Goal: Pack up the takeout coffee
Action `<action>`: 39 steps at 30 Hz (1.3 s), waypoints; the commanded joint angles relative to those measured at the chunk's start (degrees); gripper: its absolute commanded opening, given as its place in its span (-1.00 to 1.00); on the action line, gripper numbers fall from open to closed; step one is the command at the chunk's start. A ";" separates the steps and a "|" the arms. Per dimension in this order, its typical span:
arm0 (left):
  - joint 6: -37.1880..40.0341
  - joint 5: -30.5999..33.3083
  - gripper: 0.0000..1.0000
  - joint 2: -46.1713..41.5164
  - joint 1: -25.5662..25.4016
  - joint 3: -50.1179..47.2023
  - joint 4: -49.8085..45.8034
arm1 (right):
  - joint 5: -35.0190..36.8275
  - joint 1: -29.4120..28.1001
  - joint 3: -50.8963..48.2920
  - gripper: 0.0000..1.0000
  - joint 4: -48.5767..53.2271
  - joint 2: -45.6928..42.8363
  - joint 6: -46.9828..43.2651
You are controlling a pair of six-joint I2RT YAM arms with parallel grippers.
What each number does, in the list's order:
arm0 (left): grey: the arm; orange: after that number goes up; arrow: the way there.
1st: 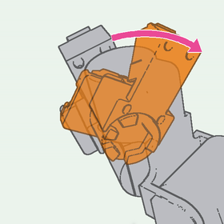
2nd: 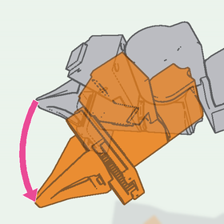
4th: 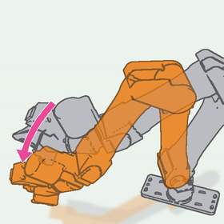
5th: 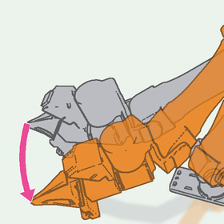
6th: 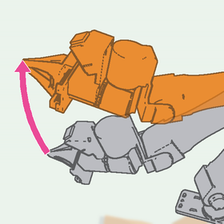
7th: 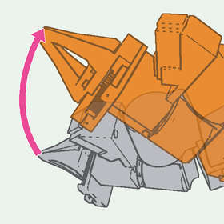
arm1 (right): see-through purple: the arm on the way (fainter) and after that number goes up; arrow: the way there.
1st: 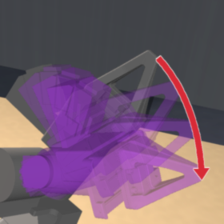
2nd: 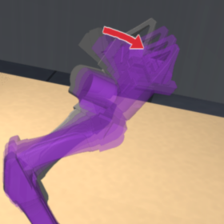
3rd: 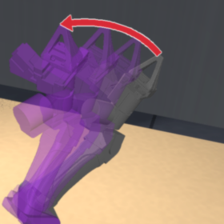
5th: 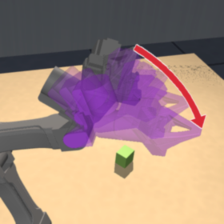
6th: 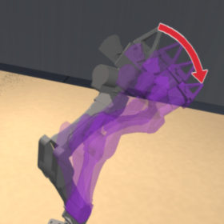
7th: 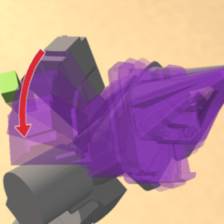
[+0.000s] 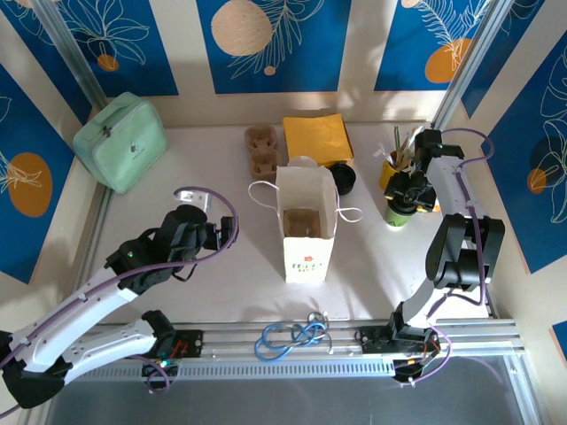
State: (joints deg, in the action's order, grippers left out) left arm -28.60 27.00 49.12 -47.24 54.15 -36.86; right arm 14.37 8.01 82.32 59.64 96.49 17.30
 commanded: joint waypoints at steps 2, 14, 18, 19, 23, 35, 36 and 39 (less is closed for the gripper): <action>-0.48 -0.73 0.95 0.75 0.88 1.82 -0.33 | 0.13 -0.26 2.37 0.64 0.92 0.95 -0.78; -1.13 -0.69 0.94 0.44 1.04 2.11 -1.39 | -0.37 0.15 2.17 0.54 1.36 2.04 -0.77; -0.42 -0.90 0.95 1.21 1.17 2.01 -0.59 | -0.88 0.25 2.14 0.53 1.35 2.68 -0.69; -0.26 -1.03 0.95 1.40 1.26 2.01 -0.34 | -0.84 0.25 2.36 0.53 1.57 2.98 -0.69; 0.45 -1.74 0.95 2.37 1.58 2.01 0.80 | -0.83 0.34 2.51 0.56 2.27 3.62 -0.73; 5.53 -2.45 0.95 4.46 3.53 5.32 1.27 | -2.81 0.88 1.68 0.51 2.95 5.31 -1.09; 5.82 -2.50 0.95 4.51 3.71 5.67 1.27 | -2.99 0.82 1.49 0.49 2.94 5.33 -1.02; 6.91 -2.81 0.95 4.42 4.12 6.26 1.49 | -2.90 0.45 1.42 0.44 3.67 4.68 -0.78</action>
State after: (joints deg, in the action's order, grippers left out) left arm -24.25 24.99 53.76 -44.10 58.35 -36.29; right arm 14.39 8.69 84.44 60.90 99.55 16.49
